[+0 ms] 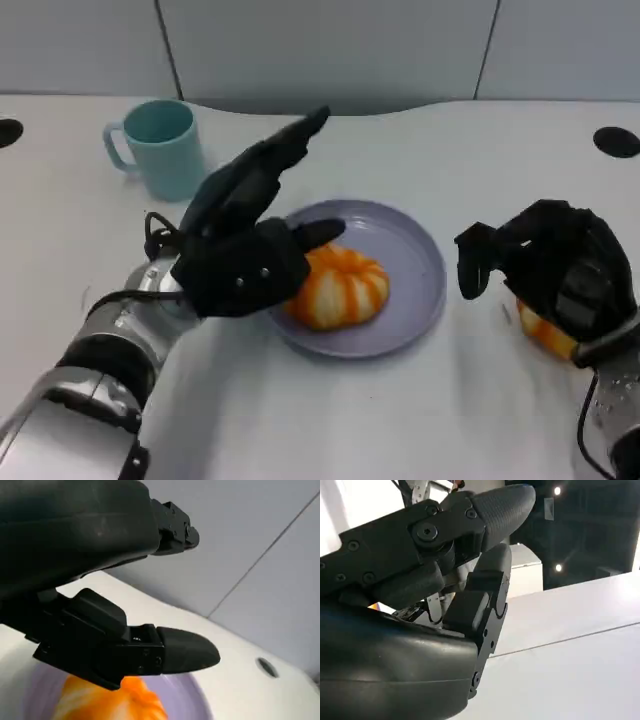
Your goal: Grasp the bread from the table and place it into the plate.
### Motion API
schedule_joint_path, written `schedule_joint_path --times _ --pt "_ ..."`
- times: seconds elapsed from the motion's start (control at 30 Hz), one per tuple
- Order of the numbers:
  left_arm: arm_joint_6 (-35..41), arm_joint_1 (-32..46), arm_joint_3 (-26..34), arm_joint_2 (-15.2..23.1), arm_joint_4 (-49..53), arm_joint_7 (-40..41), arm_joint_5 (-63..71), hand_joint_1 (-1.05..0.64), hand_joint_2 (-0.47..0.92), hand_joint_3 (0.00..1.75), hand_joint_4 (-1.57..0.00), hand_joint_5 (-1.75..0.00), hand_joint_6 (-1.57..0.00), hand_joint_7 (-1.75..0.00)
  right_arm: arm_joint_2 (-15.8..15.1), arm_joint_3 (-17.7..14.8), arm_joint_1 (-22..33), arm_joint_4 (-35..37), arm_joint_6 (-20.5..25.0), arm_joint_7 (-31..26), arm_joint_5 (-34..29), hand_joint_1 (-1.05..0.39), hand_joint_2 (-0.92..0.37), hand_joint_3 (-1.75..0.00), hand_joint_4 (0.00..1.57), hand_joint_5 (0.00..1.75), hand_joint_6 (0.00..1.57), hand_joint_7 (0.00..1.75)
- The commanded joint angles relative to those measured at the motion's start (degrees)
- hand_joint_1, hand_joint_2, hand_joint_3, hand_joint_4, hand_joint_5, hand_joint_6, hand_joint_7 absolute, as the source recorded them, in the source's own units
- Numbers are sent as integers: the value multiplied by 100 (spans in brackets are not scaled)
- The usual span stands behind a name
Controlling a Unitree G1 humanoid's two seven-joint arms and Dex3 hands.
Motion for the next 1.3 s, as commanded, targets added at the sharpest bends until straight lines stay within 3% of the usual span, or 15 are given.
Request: schedule_joint_path --times 0.03,0.1,0.17,0.27,0.4,0.53,0.57,0.63,0.7,0.93,1.03,1.1,1.3 --pt "-290 10 457 -26 -106 -804 -697 -105 92 68 0 0 0 0 -46 8 -45 12 -13 -28 -37 -48 -90 0 70 149 113 25" --pt "2186 116 2195 -519 -853 -4048 -3789 -105 92 65 0 0 0 0 0 26 -58 18 -98 -109 -63 -50 -90 0 70 152 114 27" --pt "4223 263 3253 -632 -1385 -5823 -5714 -105 92 64 0 0 0 0 43 42 -48 -13 -155 -198 -80 -51 -89 0 69 156 114 28" --pt "5765 655 3572 -274 -1862 -6487 -6555 -105 92 60 0 0 0 0 88 44 -28 -61 -173 -272 -69 -51 -89 0 68 158 114 29" --pt "6448 1271 3619 87 -2390 -6855 -6867 -105 92 54 0 0 0 0 72 2 -37 -35 -196 -314 -44 -50 -89 0 68 159 113 31" --pt "6197 2051 3644 127 -2978 -6913 -6706 -105 92 48 -4 -3 -1 0 -80 -18 -56 -40 -138 -332 -34 -53 -88 0 67 161 113 34" --pt "5863 2322 3576 50 -3220 -6852 -6509 -105 92 50 -3 -22 -3 -3 -123 -38 -64 -32 -136 -310 -14 -53 -88 0 66 161 112 34" --pt "5299 2752 3435 -81 -3514 -6709 -6151 -105 92 51 -2 -88 -17 -13 -203 -103 -110 49 -115 -226 52 -53 -88 0 65 162 111 34" --pt "4905 2950 3343 -190 -3500 -6624 -5918 -105 92 51 -8 -108 -24 -18 -283 -174 -178 177 -64 -122 97 -52 -89 0 66 161 110 34" --pt "4470 2879 3320 -449 -3329 -6445 -5749 -105 92 51 -33 -137 -40 -28 -460 -358 -372 586 -41 335 126 -55 -91 0 72 144 108 31" --pt "4380 2917 3307 -499 -3349 -6370 -5717 -105 92 55 -34 -169 -42 -54 -496 -396 -390 666 -35 407 71 -57 -90 0 73 138 108 32" --pt "4410 2917 3319 -510 -3334 -6416 -5764 -105 92 54 -33 -173 -40 -69 -498 -403 -387 687 -14 434 52 -56 -90 0 73 136 108 33" --pt "4398 2959 3361 -525 -3469 -6332 -5802 -105 92 50 -42 -175 -47 -90 -432 -406 -320 669 -144 391 16 -57 -90 0 73 143 107 36"
